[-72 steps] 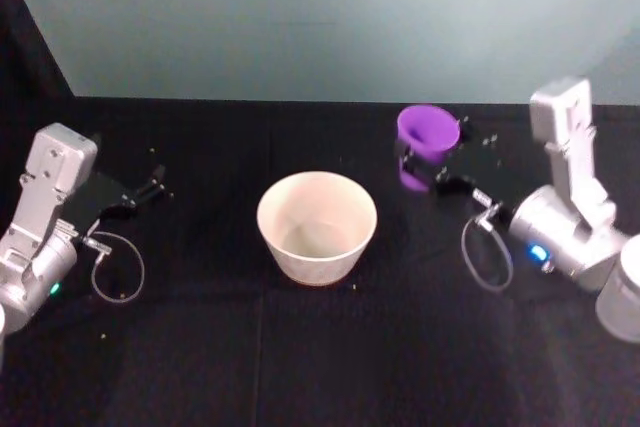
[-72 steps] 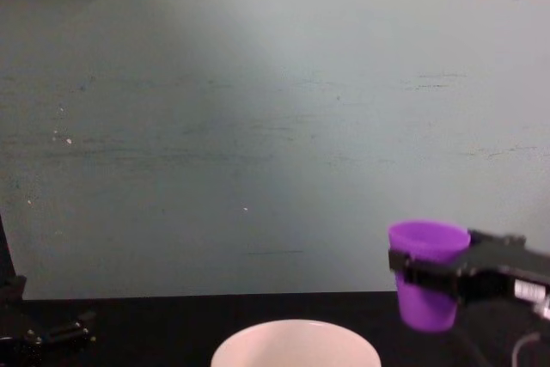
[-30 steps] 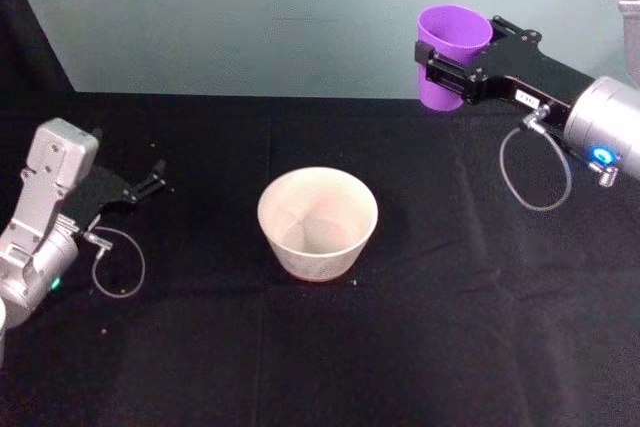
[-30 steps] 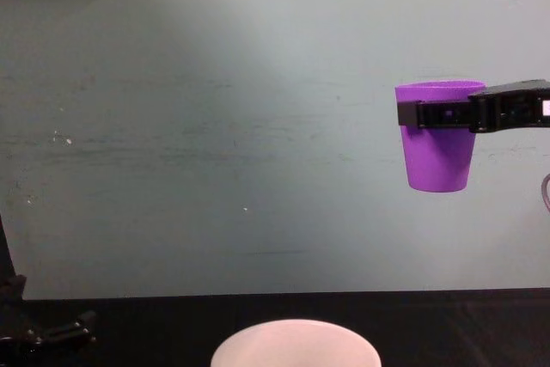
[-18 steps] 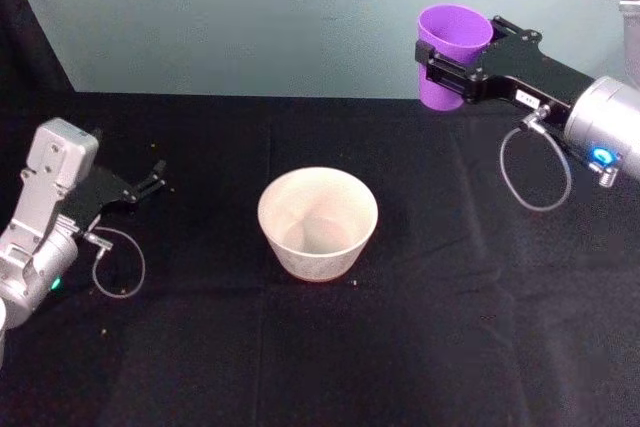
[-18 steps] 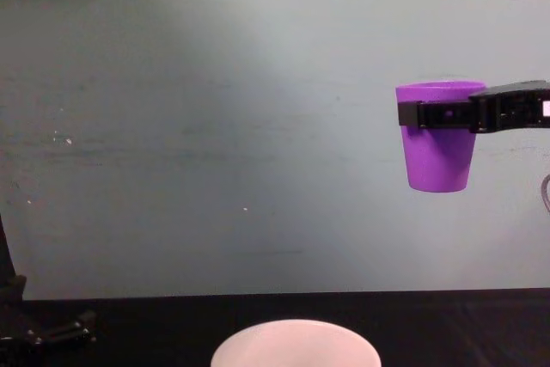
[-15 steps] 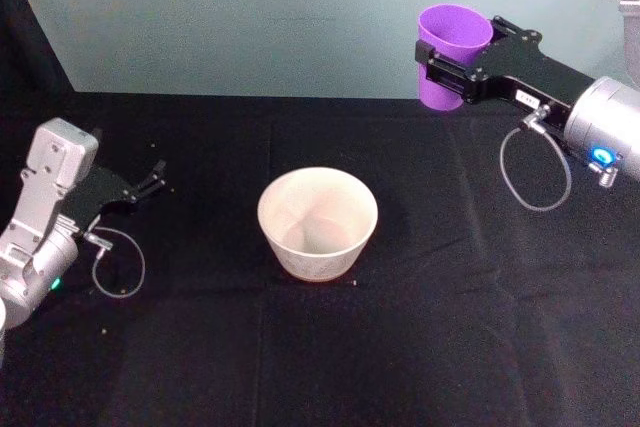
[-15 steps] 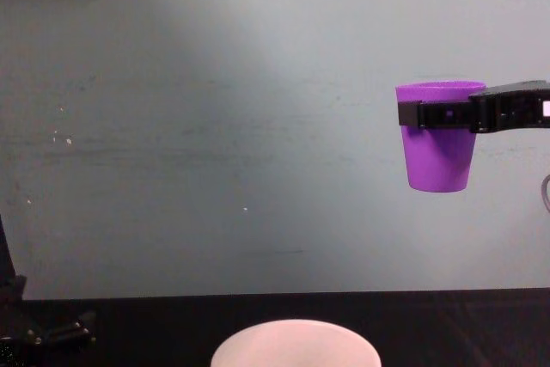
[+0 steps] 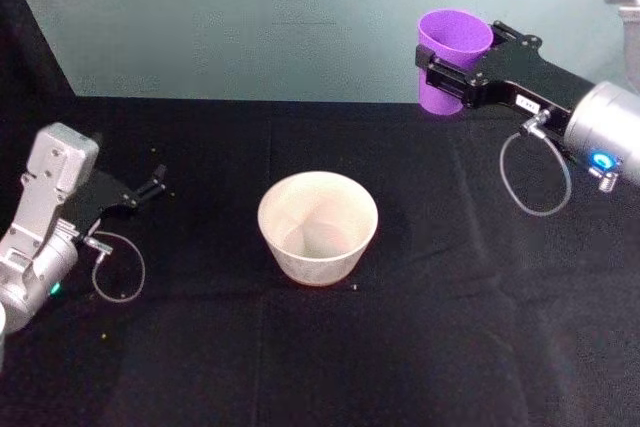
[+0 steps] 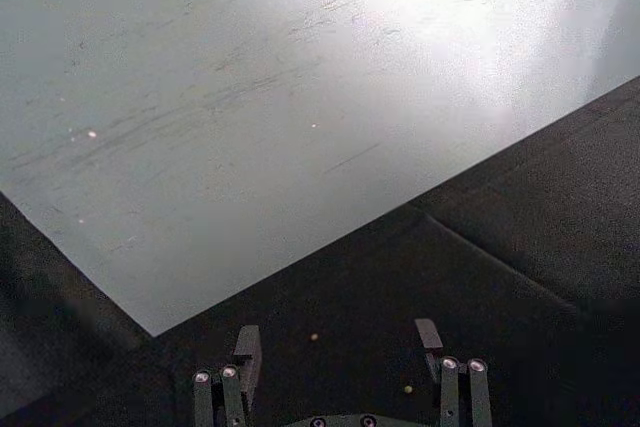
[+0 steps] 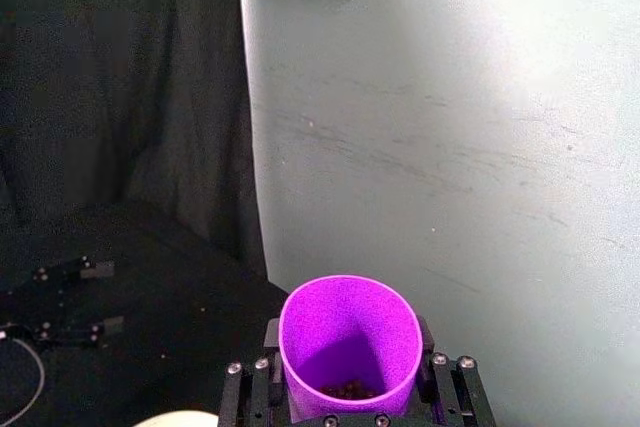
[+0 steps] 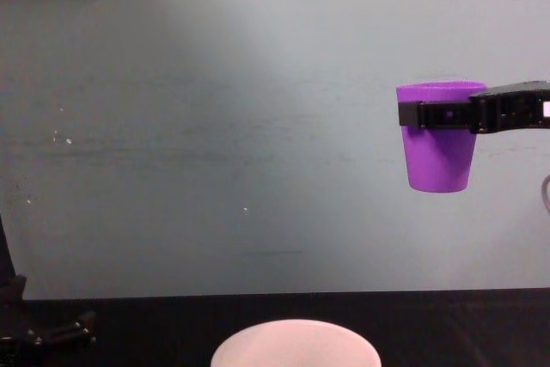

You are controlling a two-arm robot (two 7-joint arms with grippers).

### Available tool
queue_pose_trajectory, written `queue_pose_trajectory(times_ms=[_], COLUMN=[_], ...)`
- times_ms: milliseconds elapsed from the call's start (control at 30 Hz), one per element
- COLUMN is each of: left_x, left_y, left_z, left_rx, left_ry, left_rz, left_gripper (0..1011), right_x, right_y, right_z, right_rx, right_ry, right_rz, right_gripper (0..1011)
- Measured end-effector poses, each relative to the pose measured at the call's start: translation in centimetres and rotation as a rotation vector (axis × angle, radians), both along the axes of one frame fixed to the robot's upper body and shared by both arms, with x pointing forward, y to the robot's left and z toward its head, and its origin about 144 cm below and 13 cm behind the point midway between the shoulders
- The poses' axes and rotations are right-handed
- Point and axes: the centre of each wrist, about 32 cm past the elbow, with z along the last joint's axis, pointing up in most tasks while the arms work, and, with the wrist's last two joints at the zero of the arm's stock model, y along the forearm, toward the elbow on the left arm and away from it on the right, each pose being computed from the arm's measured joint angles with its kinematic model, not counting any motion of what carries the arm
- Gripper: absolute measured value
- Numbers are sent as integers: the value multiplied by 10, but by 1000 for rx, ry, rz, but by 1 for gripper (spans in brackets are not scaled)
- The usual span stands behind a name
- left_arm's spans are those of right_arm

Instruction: Pick up the cup and pour the mung beans from the cup into the bowl.

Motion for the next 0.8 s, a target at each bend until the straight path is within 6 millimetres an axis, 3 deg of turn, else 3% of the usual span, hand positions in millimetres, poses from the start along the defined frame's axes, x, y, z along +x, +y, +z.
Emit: queue_pose_trajectory(times_ms=[800], left_x=[0], left_y=[0], left_z=[0], left_rx=[0], left_ry=[0], left_rz=[0], left_gripper=[1000], right_x=[0], right_y=[0], right_z=[0], right_rx=[0], right_ry=[0], right_rz=[0], right_gripper=[729])
